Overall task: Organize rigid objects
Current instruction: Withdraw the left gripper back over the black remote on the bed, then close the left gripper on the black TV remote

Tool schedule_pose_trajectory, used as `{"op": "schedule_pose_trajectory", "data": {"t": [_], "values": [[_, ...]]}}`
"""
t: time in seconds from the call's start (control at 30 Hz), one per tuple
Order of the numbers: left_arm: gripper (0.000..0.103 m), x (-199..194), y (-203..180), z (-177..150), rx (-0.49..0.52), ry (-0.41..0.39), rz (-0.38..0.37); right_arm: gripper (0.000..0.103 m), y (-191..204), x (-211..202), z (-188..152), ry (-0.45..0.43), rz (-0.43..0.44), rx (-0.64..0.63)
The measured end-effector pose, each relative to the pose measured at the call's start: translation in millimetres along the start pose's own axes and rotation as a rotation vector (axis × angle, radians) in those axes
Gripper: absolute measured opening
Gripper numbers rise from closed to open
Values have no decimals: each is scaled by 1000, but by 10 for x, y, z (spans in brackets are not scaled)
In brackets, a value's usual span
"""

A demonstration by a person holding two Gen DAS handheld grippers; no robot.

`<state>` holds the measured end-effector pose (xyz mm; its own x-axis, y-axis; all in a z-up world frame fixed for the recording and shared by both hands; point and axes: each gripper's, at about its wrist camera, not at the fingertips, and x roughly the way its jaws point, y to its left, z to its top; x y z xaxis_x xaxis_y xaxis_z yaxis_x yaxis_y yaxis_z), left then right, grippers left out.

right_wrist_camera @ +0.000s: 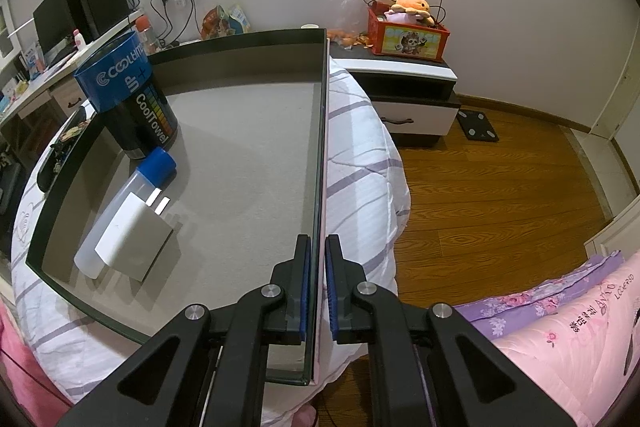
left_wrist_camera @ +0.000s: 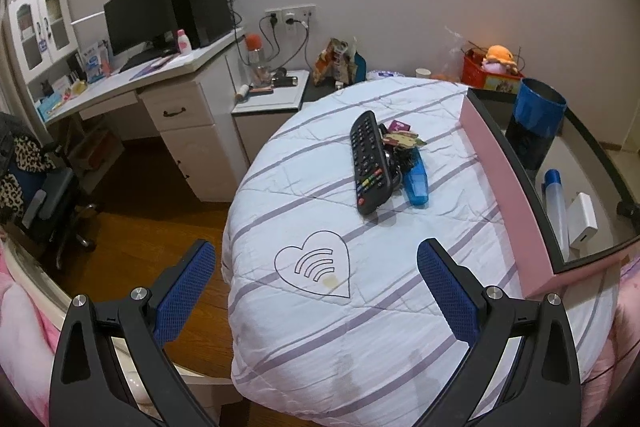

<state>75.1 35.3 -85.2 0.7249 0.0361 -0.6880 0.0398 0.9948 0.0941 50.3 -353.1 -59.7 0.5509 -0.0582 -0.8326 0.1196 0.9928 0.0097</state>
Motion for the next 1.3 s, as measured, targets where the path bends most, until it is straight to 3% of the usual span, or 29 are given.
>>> {"op": "schedule_pose_trajectory", "data": {"t": [0.43,0.77,0.97,1.3], "values": [[102,61,-54,-5,11,12,0,7,17,1,-12,-5,-8,-13],[102,112,-67,73,9,10,-49,8,26,12,-24,-2,-6,-15],[102,323,-95,131,-9,46,-103,8,14,23,-40,-3,0,-14],[100,853,-275,306,7,113,-112,10,10,28,-37,2,9,-27]]}}
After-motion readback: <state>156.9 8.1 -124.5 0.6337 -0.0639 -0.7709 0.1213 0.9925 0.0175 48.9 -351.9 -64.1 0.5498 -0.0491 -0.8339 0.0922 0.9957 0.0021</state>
